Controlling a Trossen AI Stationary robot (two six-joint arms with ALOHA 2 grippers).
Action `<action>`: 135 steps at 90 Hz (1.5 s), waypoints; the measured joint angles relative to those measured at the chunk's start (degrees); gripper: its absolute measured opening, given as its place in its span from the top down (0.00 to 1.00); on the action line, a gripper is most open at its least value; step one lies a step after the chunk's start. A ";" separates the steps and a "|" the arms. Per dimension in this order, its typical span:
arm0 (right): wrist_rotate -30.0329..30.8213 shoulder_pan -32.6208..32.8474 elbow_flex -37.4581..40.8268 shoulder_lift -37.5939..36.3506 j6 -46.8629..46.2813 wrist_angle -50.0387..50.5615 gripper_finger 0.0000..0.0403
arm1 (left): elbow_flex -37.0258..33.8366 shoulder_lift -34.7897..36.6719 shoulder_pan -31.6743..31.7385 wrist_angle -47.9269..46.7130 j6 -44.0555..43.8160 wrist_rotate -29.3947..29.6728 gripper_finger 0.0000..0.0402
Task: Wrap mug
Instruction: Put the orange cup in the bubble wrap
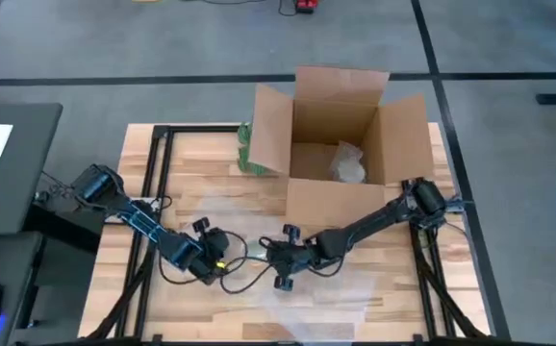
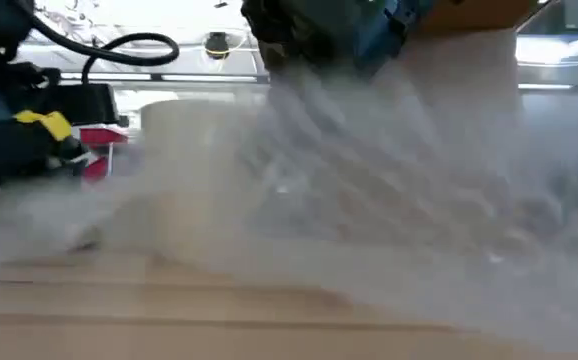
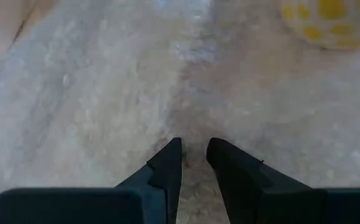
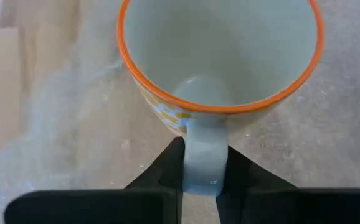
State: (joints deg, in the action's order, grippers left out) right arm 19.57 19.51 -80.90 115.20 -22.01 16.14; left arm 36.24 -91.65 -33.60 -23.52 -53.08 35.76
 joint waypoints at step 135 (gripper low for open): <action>4.09 5.53 7.08 -2.26 -10.15 -6.35 0.90 | -3.17 33.92 3.36 -36.42 -24.75 -5.87 0.78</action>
State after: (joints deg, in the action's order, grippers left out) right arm 23.66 25.04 -73.82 112.95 -32.16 9.79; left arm 33.07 -57.74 -30.23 -59.94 -77.83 29.88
